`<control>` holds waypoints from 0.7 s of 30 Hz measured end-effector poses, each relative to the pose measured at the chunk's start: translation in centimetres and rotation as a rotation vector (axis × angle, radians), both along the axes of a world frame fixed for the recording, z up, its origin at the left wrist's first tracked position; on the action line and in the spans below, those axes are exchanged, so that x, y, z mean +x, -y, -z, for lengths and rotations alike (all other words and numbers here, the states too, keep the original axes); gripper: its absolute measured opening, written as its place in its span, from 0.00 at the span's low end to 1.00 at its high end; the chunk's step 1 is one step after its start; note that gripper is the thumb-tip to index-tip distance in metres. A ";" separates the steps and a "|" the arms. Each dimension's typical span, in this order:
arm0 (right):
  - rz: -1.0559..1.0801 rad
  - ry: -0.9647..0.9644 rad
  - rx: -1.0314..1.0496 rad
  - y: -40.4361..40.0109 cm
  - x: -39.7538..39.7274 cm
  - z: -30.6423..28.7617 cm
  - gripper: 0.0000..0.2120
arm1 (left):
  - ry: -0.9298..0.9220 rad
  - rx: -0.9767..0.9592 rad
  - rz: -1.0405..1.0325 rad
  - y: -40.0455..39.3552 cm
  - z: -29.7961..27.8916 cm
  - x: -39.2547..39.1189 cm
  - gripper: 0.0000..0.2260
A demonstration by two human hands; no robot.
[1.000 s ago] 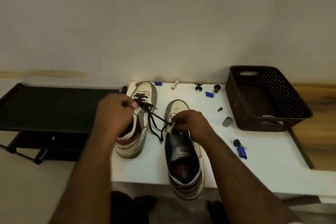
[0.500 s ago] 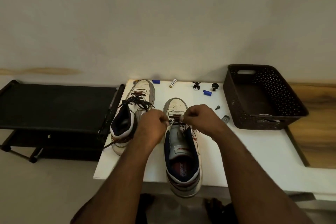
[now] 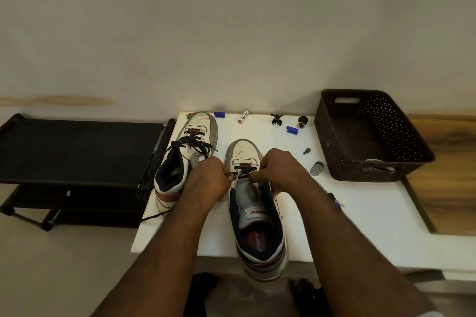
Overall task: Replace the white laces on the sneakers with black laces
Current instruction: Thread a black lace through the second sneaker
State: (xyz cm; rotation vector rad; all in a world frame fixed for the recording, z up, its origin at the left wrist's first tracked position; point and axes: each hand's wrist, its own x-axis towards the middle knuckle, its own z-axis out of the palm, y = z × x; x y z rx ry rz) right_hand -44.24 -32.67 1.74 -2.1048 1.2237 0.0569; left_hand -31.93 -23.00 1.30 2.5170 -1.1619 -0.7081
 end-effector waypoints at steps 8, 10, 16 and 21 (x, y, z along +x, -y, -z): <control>-0.099 -0.078 -0.103 -0.9 1.2 -0.2 0.18 | -0.067 0.141 0.146 -0.5 -0.4 -0.7 0.27; -0.093 -0.071 -0.120 -1.1 1.3 0.0 0.19 | -0.105 0.143 0.141 -0.6 -0.2 -0.7 0.33; 0.005 -0.013 -0.132 -0.9 0.7 0.8 0.14 | -0.218 -0.347 -0.002 -0.6 0.5 -1.1 0.40; 0.046 0.023 -0.104 -0.1 0.4 0.7 0.12 | -0.700 -0.889 -0.268 -0.1 -2.7 -1.4 0.20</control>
